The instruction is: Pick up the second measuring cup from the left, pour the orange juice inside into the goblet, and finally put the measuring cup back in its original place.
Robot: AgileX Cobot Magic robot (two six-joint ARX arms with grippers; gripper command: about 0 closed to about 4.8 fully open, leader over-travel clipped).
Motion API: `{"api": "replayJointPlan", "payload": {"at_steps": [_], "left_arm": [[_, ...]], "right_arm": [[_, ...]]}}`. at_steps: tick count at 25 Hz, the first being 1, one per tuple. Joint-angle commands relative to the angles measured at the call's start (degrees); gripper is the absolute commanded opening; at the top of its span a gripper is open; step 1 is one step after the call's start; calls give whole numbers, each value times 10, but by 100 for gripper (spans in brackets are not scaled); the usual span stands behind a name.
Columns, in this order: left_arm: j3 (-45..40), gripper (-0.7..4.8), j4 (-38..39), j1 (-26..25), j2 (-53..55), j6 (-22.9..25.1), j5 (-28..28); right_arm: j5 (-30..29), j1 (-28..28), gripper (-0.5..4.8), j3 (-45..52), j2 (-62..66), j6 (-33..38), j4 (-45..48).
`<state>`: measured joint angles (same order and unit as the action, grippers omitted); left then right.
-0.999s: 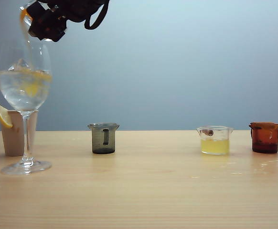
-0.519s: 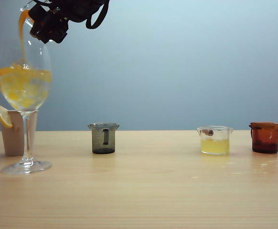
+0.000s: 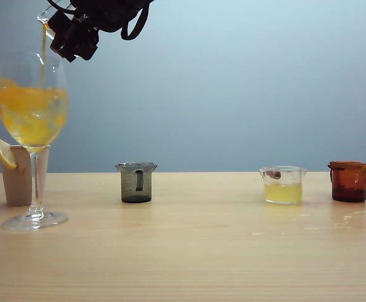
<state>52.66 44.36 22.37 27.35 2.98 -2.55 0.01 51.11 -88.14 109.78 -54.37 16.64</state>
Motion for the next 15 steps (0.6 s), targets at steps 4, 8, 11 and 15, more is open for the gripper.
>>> {"api": "replayJointPlan", "payload": {"at_steps": [4, 8, 11, 15], "left_arm": [[1, -3, -7, -1, 0, 0, -1], [1, -3, -7, -1, 0, 0, -1], [1, -3, -7, -1, 0, 0, -1], [1, -3, -7, -1, 0, 0, -1]], "right_arm": [[1, 1, 156, -4, -6, -30, 20], [1, 1, 156, -4, -6, -31, 20], [1, 1, 156, -4, -6, -44, 20], [1, 1, 156, -4, -6, -78, 20]]}}
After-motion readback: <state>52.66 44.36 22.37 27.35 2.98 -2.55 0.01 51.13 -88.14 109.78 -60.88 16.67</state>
